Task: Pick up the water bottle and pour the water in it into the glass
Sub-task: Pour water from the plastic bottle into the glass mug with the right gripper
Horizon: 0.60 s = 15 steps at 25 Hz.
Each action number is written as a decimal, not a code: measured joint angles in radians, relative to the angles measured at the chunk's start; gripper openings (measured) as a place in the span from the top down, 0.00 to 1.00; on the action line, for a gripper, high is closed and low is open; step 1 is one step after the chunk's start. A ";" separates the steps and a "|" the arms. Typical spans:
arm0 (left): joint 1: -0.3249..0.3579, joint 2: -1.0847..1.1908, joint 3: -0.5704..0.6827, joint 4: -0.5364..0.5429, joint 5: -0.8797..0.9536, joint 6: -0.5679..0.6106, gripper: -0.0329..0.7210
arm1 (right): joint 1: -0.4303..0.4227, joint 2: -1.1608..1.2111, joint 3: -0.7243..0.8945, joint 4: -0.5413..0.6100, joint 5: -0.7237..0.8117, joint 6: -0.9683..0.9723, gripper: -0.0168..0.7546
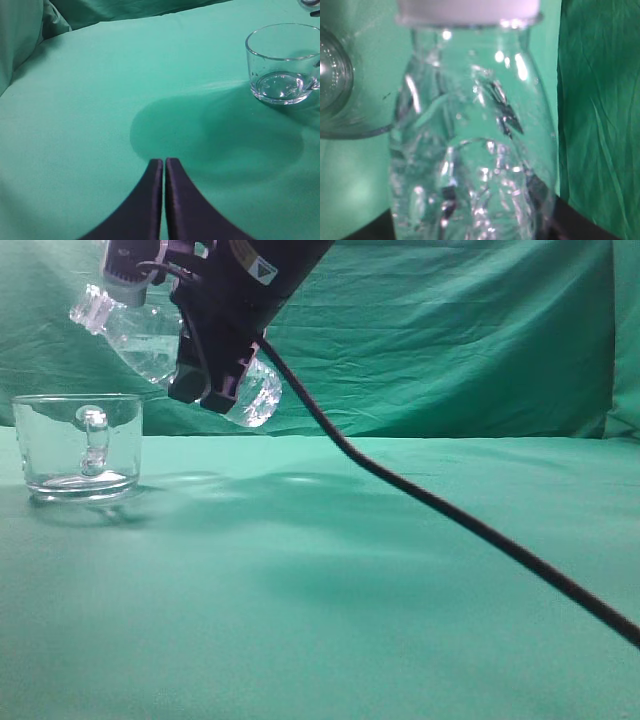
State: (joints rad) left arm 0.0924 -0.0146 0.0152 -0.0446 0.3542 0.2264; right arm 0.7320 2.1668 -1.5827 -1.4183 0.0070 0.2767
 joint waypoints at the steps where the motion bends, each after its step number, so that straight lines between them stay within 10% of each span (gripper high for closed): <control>1: 0.000 0.000 0.000 0.000 0.000 0.000 0.96 | 0.000 0.005 -0.005 -0.006 0.000 0.000 0.54; 15: 0.000 0.000 0.000 0.000 0.000 0.000 0.96 | 0.000 0.045 -0.075 -0.139 0.012 0.000 0.54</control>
State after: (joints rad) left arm 0.0924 -0.0146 0.0152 -0.0446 0.3542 0.2264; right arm 0.7320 2.2114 -1.6580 -1.5571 0.0194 0.2767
